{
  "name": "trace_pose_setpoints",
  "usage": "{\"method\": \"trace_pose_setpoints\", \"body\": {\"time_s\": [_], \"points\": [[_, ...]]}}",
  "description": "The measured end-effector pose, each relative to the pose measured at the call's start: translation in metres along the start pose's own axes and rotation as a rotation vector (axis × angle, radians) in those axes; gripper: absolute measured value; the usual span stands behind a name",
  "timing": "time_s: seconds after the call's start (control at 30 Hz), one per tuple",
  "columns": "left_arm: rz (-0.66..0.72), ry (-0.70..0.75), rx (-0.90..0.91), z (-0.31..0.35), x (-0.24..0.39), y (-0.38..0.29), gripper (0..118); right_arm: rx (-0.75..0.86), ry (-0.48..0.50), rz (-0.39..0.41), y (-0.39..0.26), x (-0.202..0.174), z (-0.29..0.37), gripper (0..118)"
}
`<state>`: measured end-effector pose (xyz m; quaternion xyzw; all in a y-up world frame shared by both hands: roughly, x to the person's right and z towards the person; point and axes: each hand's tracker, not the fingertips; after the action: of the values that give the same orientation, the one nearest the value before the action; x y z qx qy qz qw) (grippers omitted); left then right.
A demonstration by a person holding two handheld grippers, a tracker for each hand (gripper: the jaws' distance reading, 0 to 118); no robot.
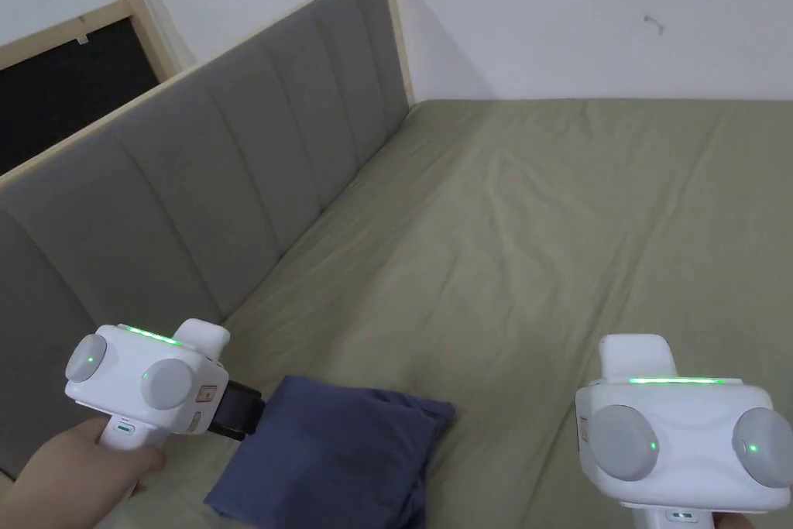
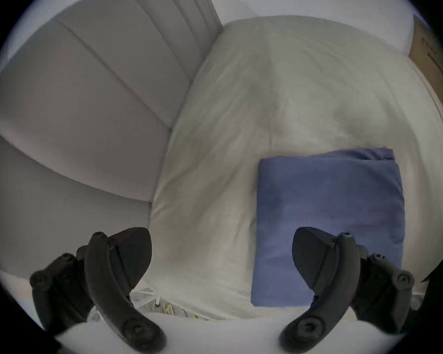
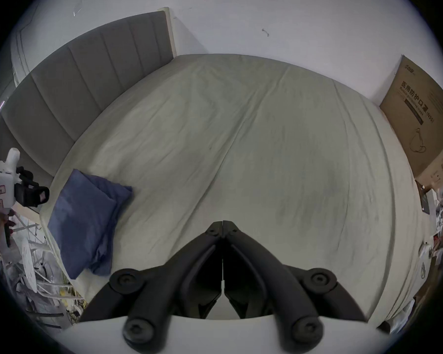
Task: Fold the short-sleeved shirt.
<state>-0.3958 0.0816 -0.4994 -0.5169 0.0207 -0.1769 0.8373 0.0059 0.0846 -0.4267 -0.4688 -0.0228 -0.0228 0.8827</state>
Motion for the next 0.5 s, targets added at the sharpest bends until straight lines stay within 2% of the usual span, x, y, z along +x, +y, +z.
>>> {"method": "trace_pose_setpoints", "body": {"time_s": [0.03,0.07,0.13,0.17,0.2,0.27,0.4,0.5], "points": [[0.028,-0.052,-0.006,0.007,0.003,0.001,102,0.004,-0.005,0.0,0.0,0.001,0.002,0],[0.034,-0.128,-0.002,0.015,0.01,0.001,74,0.007,-0.008,0.0,-0.001,0.004,0.004,0],[-0.008,-0.167,0.022,0.03,0.033,0.002,11,0.01,-0.013,-0.004,-0.002,0.013,0.009,0],[-0.047,-0.165,0.033,0.038,0.05,0.001,2,0.012,-0.015,-0.009,-0.002,0.017,0.012,0],[-0.081,-0.145,0.053,0.045,0.067,0.0,2,0.014,-0.016,-0.013,-0.004,0.022,0.015,0],[-0.086,-0.194,0.129,0.065,0.105,-0.002,2,0.018,-0.025,-0.022,-0.008,0.037,0.024,0],[0.074,-0.389,0.234,0.1,0.18,0.003,2,0.027,-0.039,-0.051,-0.02,0.076,0.044,0],[0.085,-0.505,0.309,0.13,0.246,0.01,2,0.027,-0.024,-0.152,-0.032,0.12,0.066,0]]}}
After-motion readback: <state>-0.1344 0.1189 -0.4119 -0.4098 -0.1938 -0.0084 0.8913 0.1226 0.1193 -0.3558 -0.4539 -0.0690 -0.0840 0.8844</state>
